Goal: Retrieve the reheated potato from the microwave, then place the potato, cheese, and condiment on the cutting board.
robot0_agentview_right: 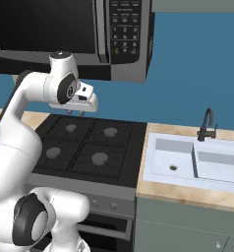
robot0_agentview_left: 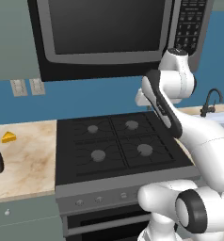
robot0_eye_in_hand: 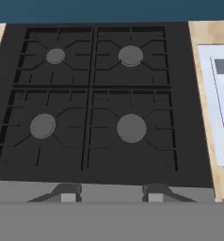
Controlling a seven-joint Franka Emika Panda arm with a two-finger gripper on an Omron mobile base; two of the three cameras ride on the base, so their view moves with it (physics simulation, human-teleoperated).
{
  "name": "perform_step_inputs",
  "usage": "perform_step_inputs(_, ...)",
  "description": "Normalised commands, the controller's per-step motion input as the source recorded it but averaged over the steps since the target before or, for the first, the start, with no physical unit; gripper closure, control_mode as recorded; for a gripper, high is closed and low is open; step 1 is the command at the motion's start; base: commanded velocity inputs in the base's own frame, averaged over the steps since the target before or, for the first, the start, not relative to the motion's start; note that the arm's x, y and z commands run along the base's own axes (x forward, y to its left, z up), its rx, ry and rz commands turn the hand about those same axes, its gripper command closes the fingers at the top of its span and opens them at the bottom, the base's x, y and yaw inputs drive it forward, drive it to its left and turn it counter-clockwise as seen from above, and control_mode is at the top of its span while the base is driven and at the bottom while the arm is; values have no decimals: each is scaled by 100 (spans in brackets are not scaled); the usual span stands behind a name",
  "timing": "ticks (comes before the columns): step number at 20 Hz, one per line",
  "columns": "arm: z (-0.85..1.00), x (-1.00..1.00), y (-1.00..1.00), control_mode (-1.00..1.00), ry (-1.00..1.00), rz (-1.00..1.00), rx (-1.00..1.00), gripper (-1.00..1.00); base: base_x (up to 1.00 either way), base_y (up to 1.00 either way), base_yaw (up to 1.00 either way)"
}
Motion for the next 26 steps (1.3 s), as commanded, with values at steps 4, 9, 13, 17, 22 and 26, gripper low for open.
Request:
perform_step_inputs(4, 0, -12, 0, -100, 0, 0, 3, -100, 0, 0, 0)
perform_step_inputs(9, -8, -13, 0, -100, 0, 0, -1, -100, 0, 0, 0)
perform_step_inputs(13, 1, -26, 0, -100, -24, 0, -1, -100, 0, 0, 0)
perform_step_inputs(17, 26, -28, -13, -100, -55, 9, -5, -100, 0, 0, 0)
perform_step_inputs(22, 44, -19, -19, -100, -39, 4, -3, -100, 0, 0, 0)
perform_step_inputs(26, 51, -12, -21, -100, -19, 4, 0, -100, 0, 0, 0)
